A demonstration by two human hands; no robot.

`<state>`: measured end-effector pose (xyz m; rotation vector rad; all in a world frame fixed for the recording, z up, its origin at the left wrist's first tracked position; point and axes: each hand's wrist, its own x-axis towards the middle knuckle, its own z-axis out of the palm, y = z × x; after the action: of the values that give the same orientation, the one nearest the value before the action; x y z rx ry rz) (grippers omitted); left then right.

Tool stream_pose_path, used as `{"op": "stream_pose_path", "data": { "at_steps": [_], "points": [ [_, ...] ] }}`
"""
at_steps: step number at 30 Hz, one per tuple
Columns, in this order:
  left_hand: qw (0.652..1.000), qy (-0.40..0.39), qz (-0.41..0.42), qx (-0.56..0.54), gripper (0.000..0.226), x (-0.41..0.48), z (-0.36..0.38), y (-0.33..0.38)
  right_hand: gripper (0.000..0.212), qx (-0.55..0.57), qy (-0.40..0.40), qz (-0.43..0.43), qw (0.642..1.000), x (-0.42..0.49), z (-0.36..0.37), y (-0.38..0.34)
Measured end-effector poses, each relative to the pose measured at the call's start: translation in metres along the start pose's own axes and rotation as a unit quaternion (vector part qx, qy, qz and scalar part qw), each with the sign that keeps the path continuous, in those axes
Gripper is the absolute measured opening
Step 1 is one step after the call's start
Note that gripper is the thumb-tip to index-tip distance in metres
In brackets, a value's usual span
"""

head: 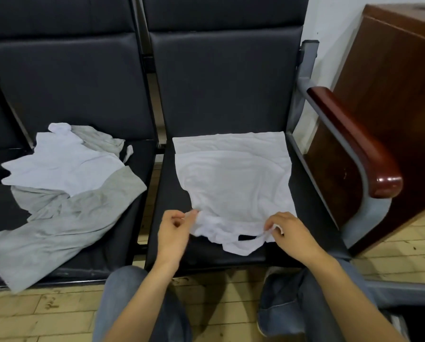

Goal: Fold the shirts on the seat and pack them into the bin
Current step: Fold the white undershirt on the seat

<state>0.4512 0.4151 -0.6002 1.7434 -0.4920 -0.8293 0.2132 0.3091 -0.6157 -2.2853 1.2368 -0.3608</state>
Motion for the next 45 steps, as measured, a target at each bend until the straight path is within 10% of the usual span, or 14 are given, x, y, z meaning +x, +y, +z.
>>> {"op": "stream_pose_path", "data": {
  "at_steps": [3,7,15,22,24,28,32,38,45],
  "points": [
    [0.993,0.031,-0.060,-0.097,0.015,0.006,-0.017,-0.005,0.017,0.090,0.096,0.076,0.988,-0.008,-0.004,0.003],
    [0.981,-0.006,0.029,0.191,0.031,0.021,-0.010,-0.030,0.031,0.060,0.038,0.096,0.993,0.000,0.009,0.004],
    [0.832,-0.057,0.111,0.540,0.031,0.040,0.024,-0.022,0.041,-0.081,-0.047,0.136,0.986,0.026,0.025,0.009],
    [0.744,-0.233,0.086,0.620,0.031,-0.001,-0.004,-0.006,0.045,-0.118,-0.133,0.176,0.968,0.063,0.003,0.005],
    [0.773,-0.258,0.041,0.578,0.036,-0.003,-0.009,0.006,0.046,-0.106,-0.140,0.170,0.970,0.070,0.001,0.009],
    [0.883,-0.068,0.032,0.464,0.043,0.039,0.006,0.009,0.040,-0.059,-0.060,0.125,0.989,0.071,0.008,0.023],
    [0.897,-0.039,-0.084,0.431,0.070,0.065,0.044,0.006,0.044,0.047,0.044,0.164,0.984,0.075,0.014,0.031],
    [0.983,-0.046,0.065,0.164,0.019,0.061,0.066,-0.003,0.037,-0.059,0.053,0.149,0.986,0.079,0.010,0.042],
    [0.994,0.017,-0.052,-0.097,0.016,0.056,0.050,0.004,0.033,-0.085,0.033,0.146,0.985,0.077,0.008,0.040]
  ]
}}
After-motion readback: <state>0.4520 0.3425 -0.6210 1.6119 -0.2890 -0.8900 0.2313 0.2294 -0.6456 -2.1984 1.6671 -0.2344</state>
